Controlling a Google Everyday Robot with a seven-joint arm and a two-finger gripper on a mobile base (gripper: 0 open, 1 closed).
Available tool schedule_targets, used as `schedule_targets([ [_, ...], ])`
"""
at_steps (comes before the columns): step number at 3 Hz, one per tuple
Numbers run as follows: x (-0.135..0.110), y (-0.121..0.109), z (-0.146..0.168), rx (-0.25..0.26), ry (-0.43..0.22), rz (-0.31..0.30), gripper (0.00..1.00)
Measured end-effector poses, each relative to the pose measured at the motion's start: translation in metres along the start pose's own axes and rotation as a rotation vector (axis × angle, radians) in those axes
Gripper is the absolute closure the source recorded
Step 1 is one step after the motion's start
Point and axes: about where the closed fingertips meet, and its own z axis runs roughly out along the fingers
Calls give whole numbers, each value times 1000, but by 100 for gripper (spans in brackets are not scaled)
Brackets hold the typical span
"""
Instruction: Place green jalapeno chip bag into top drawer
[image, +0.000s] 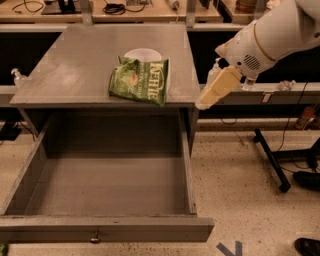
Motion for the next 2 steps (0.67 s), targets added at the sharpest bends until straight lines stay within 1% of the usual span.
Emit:
schedule_targets([
  [1,-23,-5,33,-3,-203,14,0],
  [2,-33,-5,66,-21,-303,39,0],
])
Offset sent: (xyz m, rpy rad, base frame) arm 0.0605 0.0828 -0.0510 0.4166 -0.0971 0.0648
